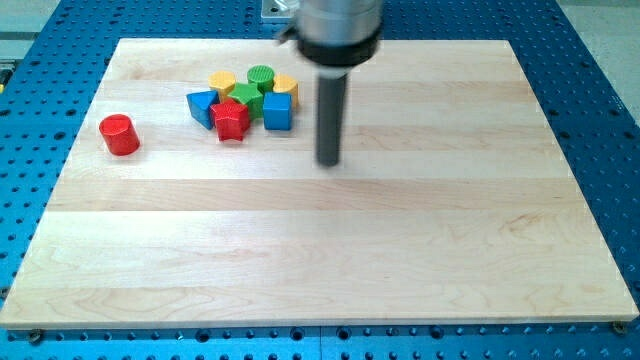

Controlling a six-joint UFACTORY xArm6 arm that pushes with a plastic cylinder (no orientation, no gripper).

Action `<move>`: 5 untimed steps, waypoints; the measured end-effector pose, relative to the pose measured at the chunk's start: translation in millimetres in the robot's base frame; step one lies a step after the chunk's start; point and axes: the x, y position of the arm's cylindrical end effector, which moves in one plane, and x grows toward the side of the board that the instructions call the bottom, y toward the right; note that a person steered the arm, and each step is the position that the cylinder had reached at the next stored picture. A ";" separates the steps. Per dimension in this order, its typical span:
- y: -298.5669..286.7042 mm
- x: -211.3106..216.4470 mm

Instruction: Push the red circle to the triangle

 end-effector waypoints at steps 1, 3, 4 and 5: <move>-172.8 4.8; -269.0 -21.1; -236.3 -37.0; -212.3 -38.3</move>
